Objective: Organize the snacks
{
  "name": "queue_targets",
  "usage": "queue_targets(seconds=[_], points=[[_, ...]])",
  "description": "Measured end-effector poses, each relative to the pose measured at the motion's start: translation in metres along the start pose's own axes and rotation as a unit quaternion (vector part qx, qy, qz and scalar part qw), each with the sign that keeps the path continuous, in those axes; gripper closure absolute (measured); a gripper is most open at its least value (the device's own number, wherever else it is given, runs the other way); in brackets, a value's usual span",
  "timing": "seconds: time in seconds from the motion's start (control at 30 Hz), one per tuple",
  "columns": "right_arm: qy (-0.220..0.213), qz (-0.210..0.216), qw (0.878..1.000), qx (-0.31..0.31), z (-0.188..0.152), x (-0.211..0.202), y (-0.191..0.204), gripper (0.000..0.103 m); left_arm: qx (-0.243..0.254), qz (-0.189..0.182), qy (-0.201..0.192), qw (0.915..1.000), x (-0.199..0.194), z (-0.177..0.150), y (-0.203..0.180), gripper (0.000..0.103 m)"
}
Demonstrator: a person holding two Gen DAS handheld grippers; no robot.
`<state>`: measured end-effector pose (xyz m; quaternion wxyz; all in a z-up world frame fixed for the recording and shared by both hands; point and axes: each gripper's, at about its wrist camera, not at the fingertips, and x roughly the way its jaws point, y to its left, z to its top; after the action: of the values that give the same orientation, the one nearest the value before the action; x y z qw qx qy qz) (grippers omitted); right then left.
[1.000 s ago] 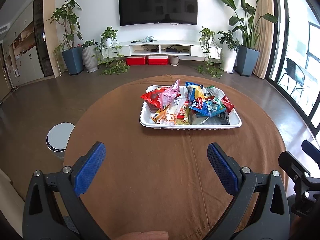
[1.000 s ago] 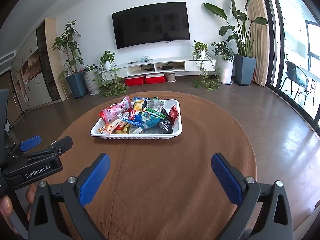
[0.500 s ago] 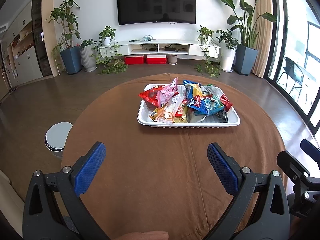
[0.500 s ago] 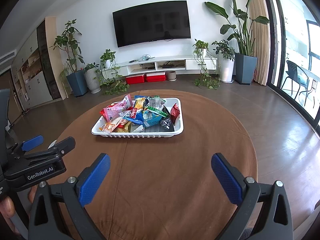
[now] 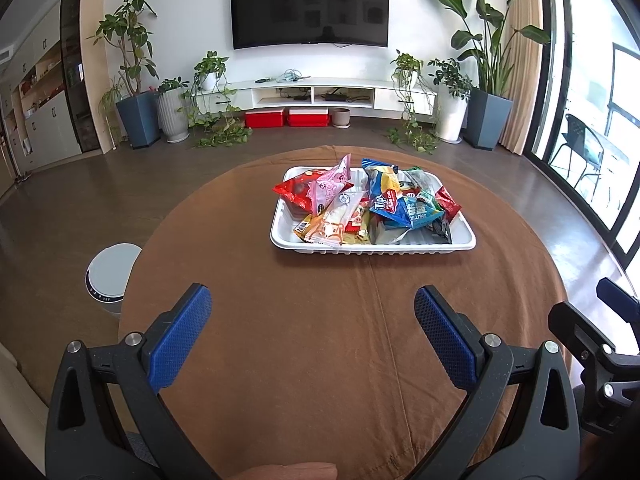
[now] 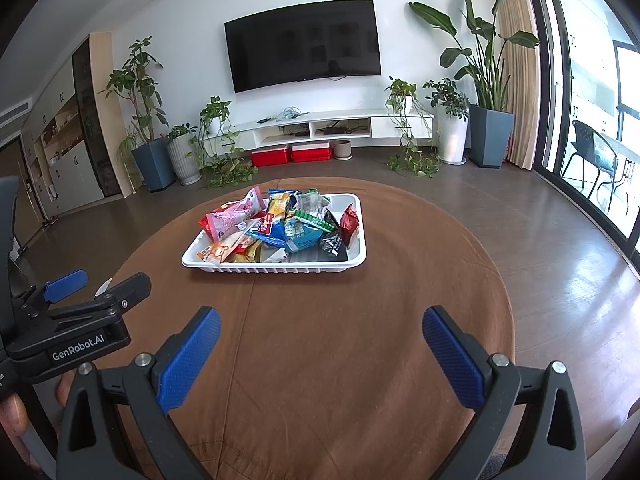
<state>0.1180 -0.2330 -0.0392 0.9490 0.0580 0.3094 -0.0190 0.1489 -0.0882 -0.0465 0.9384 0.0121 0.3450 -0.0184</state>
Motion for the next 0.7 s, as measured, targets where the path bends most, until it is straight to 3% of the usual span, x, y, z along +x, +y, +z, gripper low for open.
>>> queue_targets(seconds=[0.7], points=[[0.002, 0.000, 1.000, 0.000, 0.0006, -0.0022, 0.0013, 0.000, 0.002, -0.002, 0.005, 1.0000, 0.0044, -0.0026, -0.0058, 0.000]])
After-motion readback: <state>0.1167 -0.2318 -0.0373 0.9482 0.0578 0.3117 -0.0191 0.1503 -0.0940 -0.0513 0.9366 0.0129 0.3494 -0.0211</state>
